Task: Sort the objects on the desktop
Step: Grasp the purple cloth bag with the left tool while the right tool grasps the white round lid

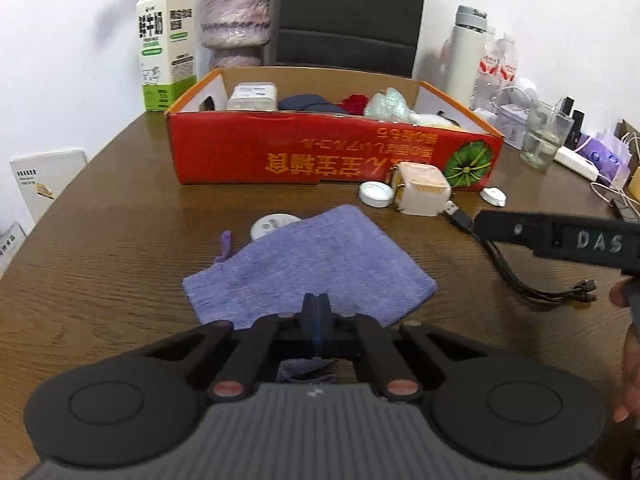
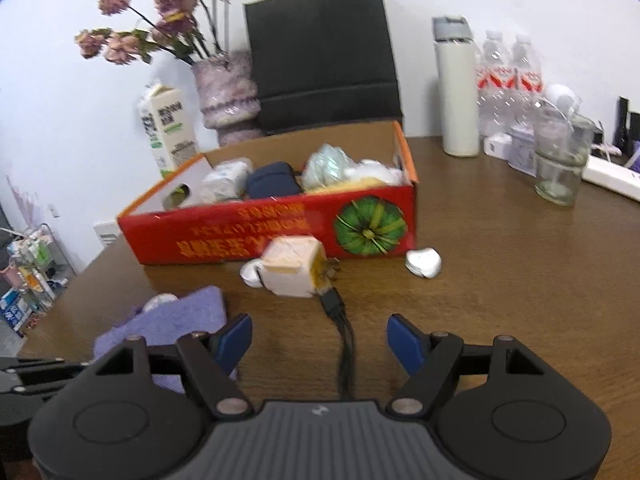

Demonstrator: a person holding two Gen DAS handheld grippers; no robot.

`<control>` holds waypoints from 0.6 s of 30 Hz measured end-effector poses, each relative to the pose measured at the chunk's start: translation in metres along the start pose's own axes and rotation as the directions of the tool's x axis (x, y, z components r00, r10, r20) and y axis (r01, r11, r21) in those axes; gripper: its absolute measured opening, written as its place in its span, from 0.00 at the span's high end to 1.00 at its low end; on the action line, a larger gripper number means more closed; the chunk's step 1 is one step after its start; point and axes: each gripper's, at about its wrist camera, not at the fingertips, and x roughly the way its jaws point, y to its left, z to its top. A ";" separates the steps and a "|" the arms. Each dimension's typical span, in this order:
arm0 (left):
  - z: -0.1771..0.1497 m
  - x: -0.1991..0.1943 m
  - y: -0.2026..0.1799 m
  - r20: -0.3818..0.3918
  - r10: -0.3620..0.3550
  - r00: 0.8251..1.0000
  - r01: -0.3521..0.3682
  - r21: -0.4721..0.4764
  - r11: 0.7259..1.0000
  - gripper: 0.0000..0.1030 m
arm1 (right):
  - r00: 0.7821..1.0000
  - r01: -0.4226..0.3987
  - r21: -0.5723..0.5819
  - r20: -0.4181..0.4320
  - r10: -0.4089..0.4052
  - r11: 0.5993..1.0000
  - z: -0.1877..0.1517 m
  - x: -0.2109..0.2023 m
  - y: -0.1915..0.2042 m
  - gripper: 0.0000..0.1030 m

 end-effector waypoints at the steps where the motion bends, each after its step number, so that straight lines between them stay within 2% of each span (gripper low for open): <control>1: 0.000 -0.004 0.002 0.008 -0.010 1.000 0.010 -0.003 1.000 0.99 | 1.000 -0.010 -0.007 0.003 0.010 1.000 0.002 0.000 0.003 0.29; 3: 0.000 -0.013 0.005 0.034 -0.013 0.999 0.013 -0.004 1.000 0.98 | 1.000 -0.031 -0.021 -0.003 0.031 0.999 0.004 0.003 0.009 0.29; 4: 0.002 -0.013 0.006 0.034 -0.006 0.999 0.006 0.003 1.000 0.90 | 0.999 -0.044 -0.034 -0.010 0.043 0.998 0.005 0.005 0.012 0.29; 6: 0.006 -0.007 0.007 0.051 0.009 0.999 -0.010 0.021 1.000 0.35 | 0.998 -0.061 -0.057 -0.016 0.060 0.997 0.005 0.008 0.020 0.29; 7: 0.009 -0.002 0.006 0.050 0.025 0.998 -0.026 0.025 0.999 0.00 | 0.998 -0.066 -0.057 -0.019 0.065 0.996 0.006 0.009 0.022 0.29; 9: 0.014 0.006 0.001 0.073 0.020 0.997 -0.022 0.033 0.999 0.00 | 0.996 -0.082 -0.047 -0.023 0.081 0.996 0.007 0.011 0.026 0.29; 11: 0.020 0.020 -0.004 0.037 0.023 0.999 -0.024 0.027 0.999 0.00 | 0.996 -0.085 -0.036 -0.022 0.084 0.996 0.007 0.011 0.026 0.29; 12: 0.022 0.031 -0.006 -0.002 0.033 0.999 -0.033 0.019 0.999 0.00 | 0.997 -0.080 -0.034 -0.020 0.080 0.996 0.007 0.011 0.026 0.29; 14: 0.022 0.042 -0.016 -0.003 0.102 0.995 -0.101 0.061 0.993 0.00 | 0.997 -0.070 -0.023 -0.014 0.069 0.997 0.008 0.009 0.023 0.29; 15: 0.022 0.043 -0.017 0.002 0.093 0.996 -0.093 0.067 0.993 0.05 | 0.998 -0.066 -0.012 -0.011 0.066 0.998 0.008 0.009 0.020 0.29; 16: 0.024 0.040 -0.015 -0.015 0.049 0.999 -0.048 0.054 0.997 0.23 | 0.998 -0.064 -0.003 -0.009 0.064 0.998 0.008 0.008 0.017 0.29; 17: 0.027 0.036 -0.016 -0.030 0.037 0.999 -0.034 0.077 0.996 0.49 | 0.998 -0.061 0.006 -0.007 0.061 0.998 0.008 0.008 0.014 0.29; 18: 0.028 0.031 -0.014 -0.043 0.019 0.999 -0.015 0.078 0.997 0.65 | 0.998 -0.055 0.014 -0.007 0.055 0.998 0.008 0.008 0.012 0.29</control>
